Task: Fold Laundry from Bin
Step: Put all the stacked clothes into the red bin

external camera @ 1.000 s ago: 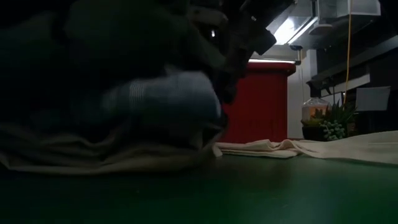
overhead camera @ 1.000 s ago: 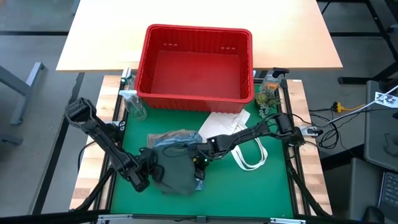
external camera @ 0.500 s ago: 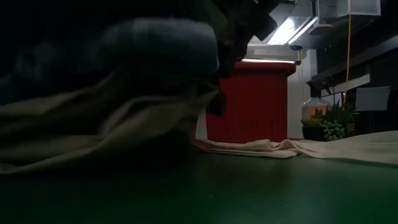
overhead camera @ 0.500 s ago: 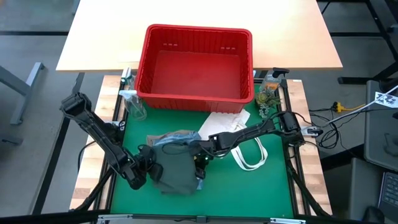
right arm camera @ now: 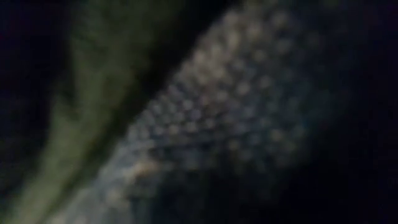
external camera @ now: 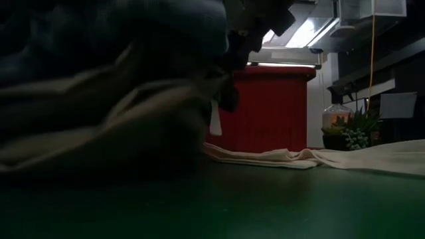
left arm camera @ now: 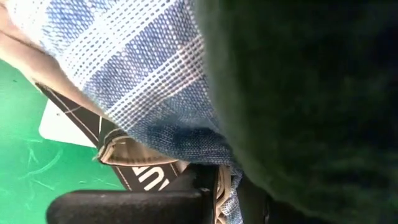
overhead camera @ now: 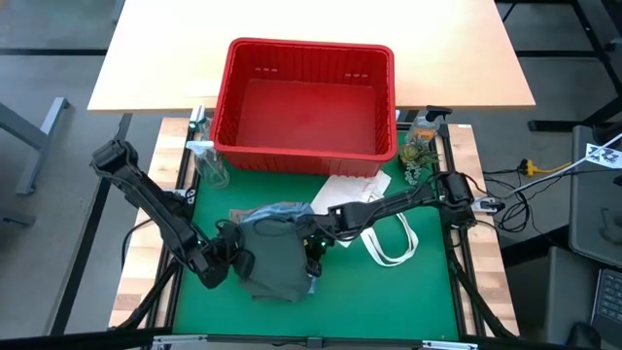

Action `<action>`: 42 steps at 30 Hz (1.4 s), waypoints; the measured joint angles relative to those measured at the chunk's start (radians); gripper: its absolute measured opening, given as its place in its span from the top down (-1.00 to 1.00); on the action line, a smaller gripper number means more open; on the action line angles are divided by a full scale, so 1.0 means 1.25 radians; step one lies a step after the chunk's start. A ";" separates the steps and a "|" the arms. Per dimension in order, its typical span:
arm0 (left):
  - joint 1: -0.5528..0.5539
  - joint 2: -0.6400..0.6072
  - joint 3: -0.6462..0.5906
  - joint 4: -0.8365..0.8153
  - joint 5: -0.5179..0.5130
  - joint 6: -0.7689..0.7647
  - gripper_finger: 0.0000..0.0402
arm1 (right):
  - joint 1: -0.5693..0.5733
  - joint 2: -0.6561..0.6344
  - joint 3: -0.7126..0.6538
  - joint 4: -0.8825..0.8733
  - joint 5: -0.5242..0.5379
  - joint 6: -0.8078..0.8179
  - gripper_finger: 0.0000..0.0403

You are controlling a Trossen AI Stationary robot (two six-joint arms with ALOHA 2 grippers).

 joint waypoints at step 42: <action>0.060 0.111 0.028 -0.069 0.112 0.124 0.46 | 0.001 -0.047 0.056 -0.189 0.061 -0.044 0.97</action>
